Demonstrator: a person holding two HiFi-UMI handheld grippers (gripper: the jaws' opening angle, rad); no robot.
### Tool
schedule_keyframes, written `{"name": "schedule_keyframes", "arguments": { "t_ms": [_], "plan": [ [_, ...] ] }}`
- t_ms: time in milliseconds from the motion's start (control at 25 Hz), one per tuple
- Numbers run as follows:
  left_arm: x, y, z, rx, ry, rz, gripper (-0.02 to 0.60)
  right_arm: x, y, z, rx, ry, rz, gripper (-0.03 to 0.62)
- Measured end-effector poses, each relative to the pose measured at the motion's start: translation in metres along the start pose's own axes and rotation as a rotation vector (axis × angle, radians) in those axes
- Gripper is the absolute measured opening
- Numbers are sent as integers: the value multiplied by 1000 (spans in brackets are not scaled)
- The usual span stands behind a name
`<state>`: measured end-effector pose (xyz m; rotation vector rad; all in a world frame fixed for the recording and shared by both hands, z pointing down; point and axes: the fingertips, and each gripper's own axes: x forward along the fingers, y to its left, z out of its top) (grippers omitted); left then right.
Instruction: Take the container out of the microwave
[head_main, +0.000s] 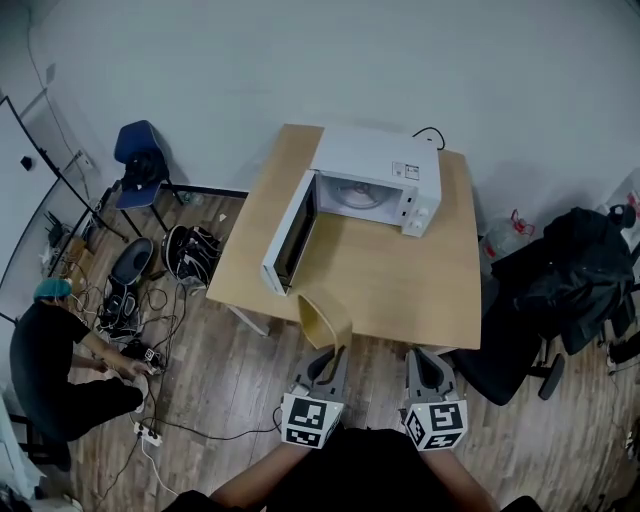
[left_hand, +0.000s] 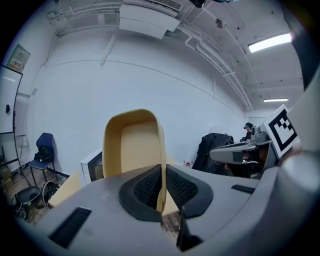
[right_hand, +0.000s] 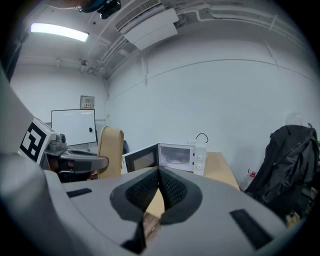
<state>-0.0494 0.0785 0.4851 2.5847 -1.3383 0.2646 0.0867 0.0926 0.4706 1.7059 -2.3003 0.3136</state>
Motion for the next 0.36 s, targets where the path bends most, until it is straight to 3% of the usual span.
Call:
{"name": "schedule_keyframes", "arguments": {
  "t_ms": [360],
  "plan": [
    [-3,-15,0,2,-1,-9,23,-2,-3,3,-44,-1,-4,58]
  ]
}}
